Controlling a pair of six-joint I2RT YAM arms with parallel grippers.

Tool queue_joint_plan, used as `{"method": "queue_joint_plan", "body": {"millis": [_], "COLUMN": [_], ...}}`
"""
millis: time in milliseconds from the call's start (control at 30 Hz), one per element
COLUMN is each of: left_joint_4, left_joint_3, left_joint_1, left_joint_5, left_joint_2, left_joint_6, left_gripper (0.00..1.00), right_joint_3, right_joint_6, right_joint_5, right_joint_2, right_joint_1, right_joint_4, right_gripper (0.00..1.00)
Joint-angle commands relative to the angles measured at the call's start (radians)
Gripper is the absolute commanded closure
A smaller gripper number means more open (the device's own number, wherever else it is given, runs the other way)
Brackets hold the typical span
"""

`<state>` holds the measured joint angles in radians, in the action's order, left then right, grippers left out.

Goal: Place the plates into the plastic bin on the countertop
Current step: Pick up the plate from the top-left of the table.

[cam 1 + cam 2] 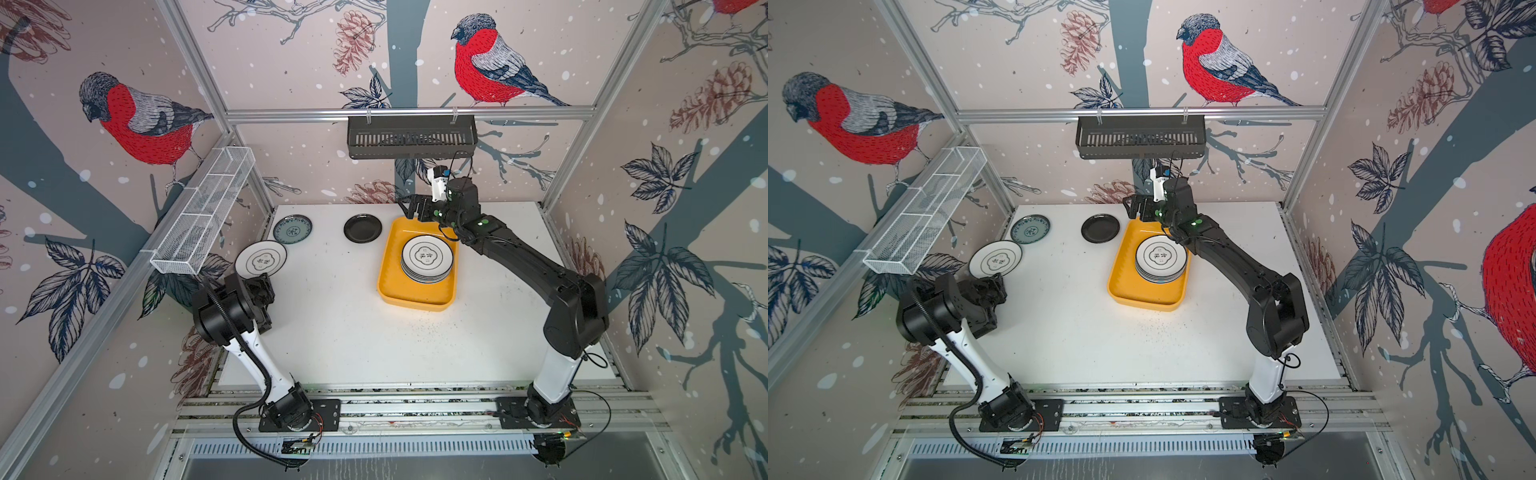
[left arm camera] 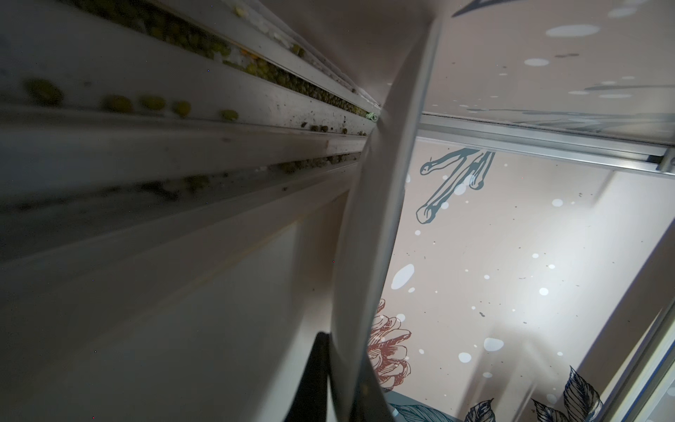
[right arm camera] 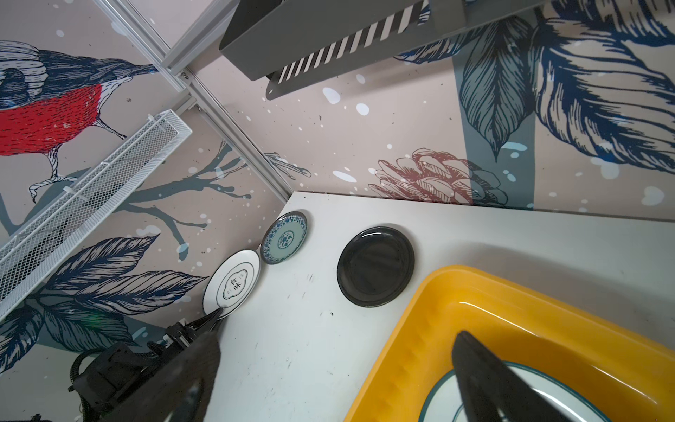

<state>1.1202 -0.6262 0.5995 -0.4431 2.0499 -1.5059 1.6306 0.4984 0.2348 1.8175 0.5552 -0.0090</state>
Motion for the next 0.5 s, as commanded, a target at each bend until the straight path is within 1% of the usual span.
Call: {"method": "queue_joint_plan", "body": {"millis": [0, 67, 133, 467], "left_joint_4": [-0.143, -0.158, -0.165, -0.133], "left_joint_3": [0.017, 0.019, 0.028, 0.116], "left_joint_1": [-0.004, -0.005, -0.006, -0.022], "left_joint_5": [0.021, 0.021, 0.016, -0.025], "left_joint_2": [0.004, -0.008, -0.022, -0.117], "left_joint_6": [-0.038, -0.028, -0.022, -0.005], "left_gripper": [0.94, 0.98, 1.00, 1.00], "right_joint_3": [0.005, 0.003, -0.002, -0.080], "right_joint_6": [0.008, 0.009, 0.011, 0.020], "right_joint_5": [0.003, 0.003, 0.003, -0.006], "right_joint_2": [-0.007, -0.010, -0.013, -0.073], "right_joint_1": [-0.002, -0.003, -0.005, -0.001], "right_joint_4": [0.018, 0.020, 0.023, 0.043], "right_gripper": [0.00, 0.00, 0.00, 0.00]}}
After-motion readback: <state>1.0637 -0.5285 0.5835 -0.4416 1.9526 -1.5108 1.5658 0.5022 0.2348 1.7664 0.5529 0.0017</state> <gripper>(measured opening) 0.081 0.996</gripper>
